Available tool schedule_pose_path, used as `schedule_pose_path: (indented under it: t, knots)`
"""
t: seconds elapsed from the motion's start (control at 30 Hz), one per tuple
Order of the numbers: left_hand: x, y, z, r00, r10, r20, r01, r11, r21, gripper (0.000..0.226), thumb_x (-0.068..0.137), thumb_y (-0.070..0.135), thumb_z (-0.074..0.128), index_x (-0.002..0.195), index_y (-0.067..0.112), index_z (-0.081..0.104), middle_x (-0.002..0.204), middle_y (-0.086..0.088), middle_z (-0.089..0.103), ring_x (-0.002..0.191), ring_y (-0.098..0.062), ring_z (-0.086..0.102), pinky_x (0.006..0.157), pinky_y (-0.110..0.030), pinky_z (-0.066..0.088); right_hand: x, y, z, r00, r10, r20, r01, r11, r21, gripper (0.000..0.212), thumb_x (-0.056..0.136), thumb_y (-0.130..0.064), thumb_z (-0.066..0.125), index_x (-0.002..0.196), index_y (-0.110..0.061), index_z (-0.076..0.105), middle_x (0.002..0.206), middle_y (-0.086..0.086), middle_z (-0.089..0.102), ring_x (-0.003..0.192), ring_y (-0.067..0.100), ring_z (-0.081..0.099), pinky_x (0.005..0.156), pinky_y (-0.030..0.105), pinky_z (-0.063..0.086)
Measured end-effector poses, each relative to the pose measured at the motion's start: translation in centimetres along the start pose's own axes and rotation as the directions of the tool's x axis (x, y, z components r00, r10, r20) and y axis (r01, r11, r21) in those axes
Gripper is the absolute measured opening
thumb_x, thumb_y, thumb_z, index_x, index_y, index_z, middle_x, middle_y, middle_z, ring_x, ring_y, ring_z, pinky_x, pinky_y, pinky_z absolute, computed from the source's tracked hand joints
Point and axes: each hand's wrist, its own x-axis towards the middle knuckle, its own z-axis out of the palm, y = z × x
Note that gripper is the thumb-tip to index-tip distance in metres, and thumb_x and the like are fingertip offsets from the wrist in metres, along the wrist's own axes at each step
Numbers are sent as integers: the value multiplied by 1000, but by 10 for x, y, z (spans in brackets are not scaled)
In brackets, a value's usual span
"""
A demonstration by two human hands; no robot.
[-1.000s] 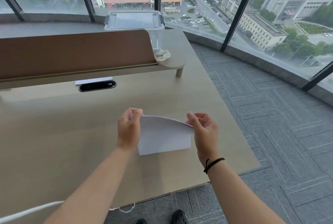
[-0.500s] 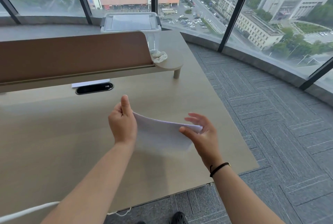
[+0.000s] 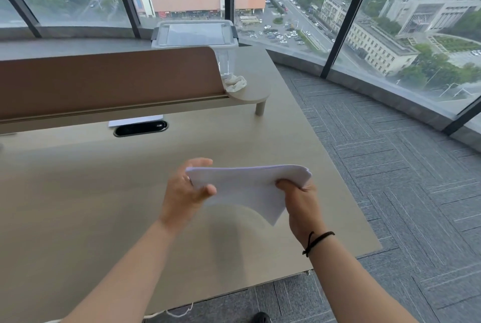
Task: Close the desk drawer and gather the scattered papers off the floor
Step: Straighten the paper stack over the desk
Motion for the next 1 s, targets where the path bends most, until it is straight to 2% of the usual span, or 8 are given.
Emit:
schedule_pose_path:
  t: [0.03, 0.1, 0.17, 0.3, 0.43, 0.53, 0.8, 1.0]
  knots:
    - [-4, -2, 2, 999, -36, 20, 36, 999, 14, 67, 46, 65, 86, 96, 22, 71, 81, 18, 76, 74, 2, 67, 67, -13, 49, 2, 0, -2, 1000, 0, 1, 0, 1000, 8, 34, 85, 8, 50, 74, -16, 71, 65, -9, 70, 60, 3, 64, 53, 15, 49]
    - [-8, -11, 8, 994, -105, 20, 105, 994, -6, 30, 63, 26, 92, 88, 19, 77, 82, 10, 78, 76, -5, 69, 72, -22, 52, 3, 2, -3, 1000, 4, 17, -4, 1000, -30, 32, 82, 5, 52, 72, -17, 73, 66, -8, 70, 62, 6, 63, 56, 18, 50]
    - [-9, -22, 9, 981, -193, -15, 194, 981, 2, 23, 72, 8, 86, 92, 15, 78, 90, 3, 80, 83, -11, 73, 76, -31, 54, 4, 7, -8, 998, 27, 49, -20, 991, -131, 27, 75, -1, 55, 76, -21, 73, 71, -8, 70, 70, 11, 63, 62, 24, 50]
    - [-10, -34, 7, 955, -298, 5, 298, 955, 7, 22, 77, 7, 81, 96, 16, 78, 94, 0, 80, 93, -21, 75, 74, -28, 57, 4, 21, -20, 996, 93, 5, -91, 988, -125, 37, 77, 11, 54, 89, -22, 67, 82, -4, 70, 78, 14, 61, 67, 23, 48]
    - [-8, -34, 15, 926, -377, -17, 374, 923, -88, 35, 61, 18, 84, 95, 16, 77, 98, -6, 79, 93, -23, 74, 82, -41, 56, 1, 32, -13, 993, 119, 15, -117, 988, -103, 38, 77, 10, 55, 95, -21, 67, 90, -2, 73, 80, 12, 65, 68, 22, 49]
    - [-5, -40, 16, 916, -401, 4, 399, 912, -93, 37, 59, 16, 80, 96, 17, 76, 100, -6, 79, 95, -25, 73, 85, -43, 55, 3, 35, -9, 994, 112, -14, -113, 991, -66, 37, 78, 11, 52, 96, -18, 66, 88, -1, 72, 75, 10, 63, 64, 19, 48]
    - [-6, -56, 23, 913, -407, -27, 406, 913, -33, 20, 58, 10, 67, 75, 16, 75, 83, -9, 76, 79, -19, 65, 73, -34, 49, 8, 51, -2, 979, 139, -147, -150, 986, -69, 28, 79, 11, 45, 81, -14, 57, 81, 2, 56, 78, 19, 48, 66, 27, 39]
    - [-3, -50, 24, 869, -495, -5, 494, 867, -65, 14, 58, 10, 58, 71, 11, 61, 69, -2, 55, 66, -18, 48, 60, -29, 35, 10, 57, 18, 978, 148, -150, -160, 985, -68, 36, 83, 10, 39, 84, -19, 59, 82, 0, 57, 77, 17, 48, 65, 27, 38]
